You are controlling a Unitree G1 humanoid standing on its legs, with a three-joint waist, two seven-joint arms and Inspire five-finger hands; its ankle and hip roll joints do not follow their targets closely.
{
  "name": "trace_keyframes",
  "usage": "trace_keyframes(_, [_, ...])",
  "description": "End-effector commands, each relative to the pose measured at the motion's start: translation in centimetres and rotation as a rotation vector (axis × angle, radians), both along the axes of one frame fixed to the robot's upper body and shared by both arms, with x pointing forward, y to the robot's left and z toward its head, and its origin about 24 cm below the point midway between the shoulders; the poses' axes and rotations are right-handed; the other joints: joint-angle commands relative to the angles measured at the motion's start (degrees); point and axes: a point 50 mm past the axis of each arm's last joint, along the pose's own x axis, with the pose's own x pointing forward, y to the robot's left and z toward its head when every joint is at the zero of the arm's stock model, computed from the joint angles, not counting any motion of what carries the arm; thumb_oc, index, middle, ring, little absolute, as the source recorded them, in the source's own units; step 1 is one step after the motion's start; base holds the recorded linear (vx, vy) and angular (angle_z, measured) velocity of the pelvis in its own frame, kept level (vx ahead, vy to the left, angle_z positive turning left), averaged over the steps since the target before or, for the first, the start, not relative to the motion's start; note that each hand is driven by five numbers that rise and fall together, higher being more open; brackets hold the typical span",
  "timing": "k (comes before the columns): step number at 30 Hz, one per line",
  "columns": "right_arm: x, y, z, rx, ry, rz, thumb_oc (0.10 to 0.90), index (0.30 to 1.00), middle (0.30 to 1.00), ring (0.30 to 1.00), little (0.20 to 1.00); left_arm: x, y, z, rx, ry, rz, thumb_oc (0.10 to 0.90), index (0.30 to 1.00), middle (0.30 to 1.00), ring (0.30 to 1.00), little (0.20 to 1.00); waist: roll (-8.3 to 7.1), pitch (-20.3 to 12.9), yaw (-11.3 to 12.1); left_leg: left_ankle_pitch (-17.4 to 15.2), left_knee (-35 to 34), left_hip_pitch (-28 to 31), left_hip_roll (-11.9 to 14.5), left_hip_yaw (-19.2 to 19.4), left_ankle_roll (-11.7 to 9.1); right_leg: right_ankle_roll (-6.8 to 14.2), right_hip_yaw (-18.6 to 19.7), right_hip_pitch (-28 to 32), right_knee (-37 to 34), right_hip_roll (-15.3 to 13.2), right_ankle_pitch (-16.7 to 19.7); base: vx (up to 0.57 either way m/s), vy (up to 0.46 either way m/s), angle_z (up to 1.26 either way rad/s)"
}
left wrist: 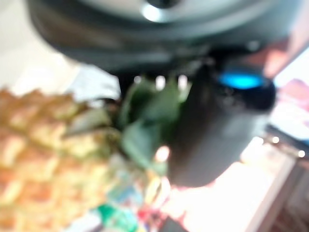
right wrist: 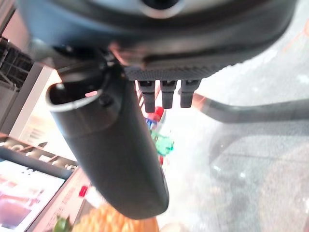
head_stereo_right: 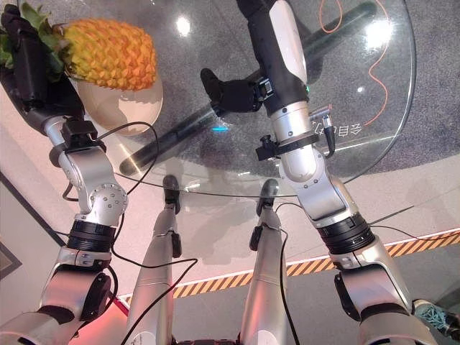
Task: Pick up the fruit to the plate
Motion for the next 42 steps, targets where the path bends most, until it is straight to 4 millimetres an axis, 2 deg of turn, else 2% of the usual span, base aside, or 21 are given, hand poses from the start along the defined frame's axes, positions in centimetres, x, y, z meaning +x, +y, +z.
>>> trace_keyframes(1, [-2.1,-1.4,3.6,0.195,-0.241,-0.005,0.800,0.900,0.900,0.900,0.900,-4.4,0.8,6.5,0.076,-0.398,0.167,0.100,0.300,0.300,0.300,0.200,-1.49,-1.3,0.6,-6.2,6.7,-0.4,-1.2,1.1,1.4,-1.7,-3.6,3.7,-7.2,3.0,2.6,0.00,0.000,0.00])
trace_keyframes(5, [-1.4,-4.0,2.3,0.337,-0.241,-0.135,0.800,0.900,0.900,0.900,0.900,-4.5,1.5,6.4,0.092,-0.375,0.242,0.100,0.300,0.300,0.300,0.200,-1.63,-1.3,0.3,-6.4,6.8,-0.3,-1.1,1.2,1.5,-1.7,-3.6,3.6,-7.0,3.1,2.5,0.00,0.000,0.00])
trace_keyframes(16, [-0.2,-12.8,-2.1,0.826,-0.174,-0.492,0.800,0.900,0.900,0.900,0.900,-3.6,4.0,5.7,0.105,-0.308,0.380,0.100,0.300,0.300,0.300,0.200,-1.63,-1.3,-0.3,-7.1,6.3,0.2,-0.6,1.6,1.6,-1.9,-3.6,3.7,-6.7,3.6,1.9,0.00,0.003,0.00])
trace_keyframes(25, [0.1,-18.2,-6.0,1.165,-0.129,-0.769,0.800,0.900,0.900,0.900,0.900,-2.9,4.8,6.5,0.126,-0.279,0.459,0.100,0.300,0.300,0.300,0.200,-1.66,-1.3,0.0,-7.4,6.0,0.6,-0.3,1.7,1.6,-2.1,-3.6,4.1,-7.2,3.9,2.1,0.00,-0.002,-0.02])
trace_keyframes(30, [0.0,-20.8,-9.2,1.388,-0.046,-0.905,0.800,0.900,0.900,0.900,0.900,-2.6,5.1,7.1,0.136,-0.264,0.509,0.100,0.300,0.300,0.300,0.200,-1.47,-1.3,0.4,-7.4,6.0,0.4,-0.3,1.7,1.5,-2.3,-3.7,4.1,-7.3,4.0,2.1,0.00,-0.002,-0.01])
trace_keyframes(32, [-0.3,-21.6,-10.1,1.416,-0.023,-0.941,0.800,0.900,0.900,0.900,0.900,-2.6,5.1,7.3,0.139,-0.260,0.522,0.100,0.300,0.300,0.300,0.200,-1.44,-1.3,0.5,-7.3,5.9,0.4,-0.4,1.6,1.6,-2.3,-3.7,4.1,-7.4,4.0,2.2,0.00,0.000,0.00])
trace_keyframes(34, [-0.6,-22.8,-11.8,1.441,0.056,-1.022,0.800,0.900,0.900,0.900,0.900,-2.4,5.2,7.6,0.149,-0.239,0.561,0.100,0.300,0.300,0.300,0.200,-1.37,-1.3,0.6,-7.3,6.0,0.6,-0.3,1.6,1.6,-2.4,-3.6,4.4,-7.4,4.1,2.2,0.00,0.000,0.00])
trace_keyframes(35, [-0.6,-22.9,-11.7,1.444,0.054,-1.018,0.800,0.900,0.900,0.900,0.900,-2.4,5.1,7.7,0.148,-0.243,0.563,0.100,0.300,0.300,0.300,0.200,-1.41,-1.3,0.6,-6.8,5.9,0.1,-0.4,1.6,1.7,-2.5,-3.6,4.0,-7.6,4.0,2.7,0.00,0.000,0.00])
trace_keyframes(38, [-1.0,-23.9,-13.6,1.456,0.162,-1.091,0.800,0.900,0.900,0.900,0.900,-2.3,5.0,8.1,0.162,-0.220,0.612,0.100,0.300,0.300,0.300,0.200,-1.35,-1.3,0.7,-6.8,6.3,-0.1,-0.3,1.5,1.8,-2.5,-3.5,3.9,-7.4,4.1,2.7,0.00,0.000,0.00])
trace_keyframes(42, [-1.9,-24.9,-17.4,1.476,0.380,-1.139,0.800,0.900,0.900,0.900,0.900,-2.0,5.0,8.1,0.200,-0.187,0.670,0.100,0.300,0.300,0.300,0.200,-1.39,-1.3,0.9,-7.4,6.7,0.3,-0.2,1.4,1.9,-2.6,-3.4,4.4,-7.1,4.3,2.1,0.00,0.000,0.00])
